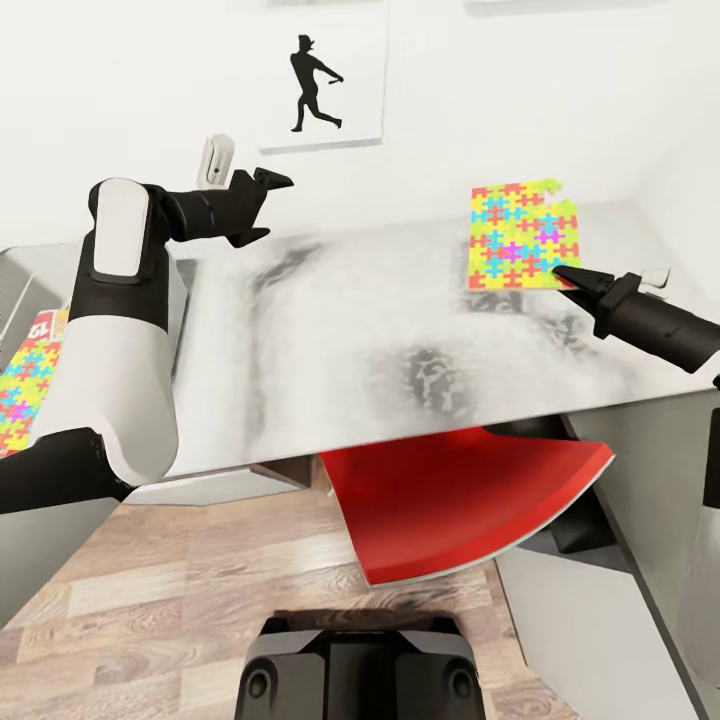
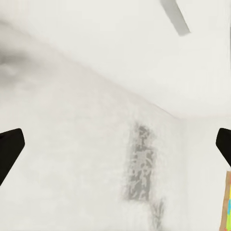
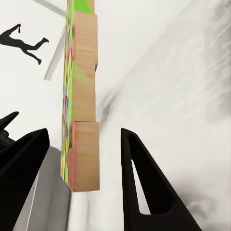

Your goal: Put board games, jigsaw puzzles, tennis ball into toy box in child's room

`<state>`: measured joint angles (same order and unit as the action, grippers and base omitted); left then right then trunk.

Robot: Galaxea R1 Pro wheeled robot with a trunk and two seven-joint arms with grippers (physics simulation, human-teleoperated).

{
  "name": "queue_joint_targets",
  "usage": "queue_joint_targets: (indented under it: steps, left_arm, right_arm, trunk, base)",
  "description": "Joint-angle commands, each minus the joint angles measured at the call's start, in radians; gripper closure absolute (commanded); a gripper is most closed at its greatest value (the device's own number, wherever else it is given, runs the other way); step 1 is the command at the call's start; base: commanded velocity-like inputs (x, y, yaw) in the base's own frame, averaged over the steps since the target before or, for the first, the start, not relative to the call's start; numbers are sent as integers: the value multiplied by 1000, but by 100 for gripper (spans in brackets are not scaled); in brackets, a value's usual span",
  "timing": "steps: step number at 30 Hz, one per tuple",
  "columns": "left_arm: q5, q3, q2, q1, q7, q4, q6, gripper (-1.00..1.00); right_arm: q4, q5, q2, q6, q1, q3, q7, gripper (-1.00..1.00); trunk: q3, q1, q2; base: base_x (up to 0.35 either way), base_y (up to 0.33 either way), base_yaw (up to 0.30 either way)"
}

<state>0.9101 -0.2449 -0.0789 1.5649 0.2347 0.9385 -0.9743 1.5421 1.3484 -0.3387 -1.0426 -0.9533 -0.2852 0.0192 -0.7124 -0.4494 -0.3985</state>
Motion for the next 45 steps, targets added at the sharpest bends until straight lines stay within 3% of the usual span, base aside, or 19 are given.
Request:
queue_joint_targets:
  steps: [1,35,45]
  left_arm:
    - [10,-4,-1,1,10,0,-4,-100]
    - [13,-2,3,-37,8,9,-6,-100]
    - [13,-2,4,-41,8,10,-6,-100]
  right_arm:
    - [0,2,0,-5,-1,-1,2,100]
    - [20,20,5,-5,22,3,15,100]
    - [21,34,7,-5,22,6,94,100]
  trunk:
    - [0,-1,-2]
    - [55,-1,-2]
    - [71,-1,-2]
  base:
    - [0,0,2]
    - [-108,65,0]
    - [-14,11,0]
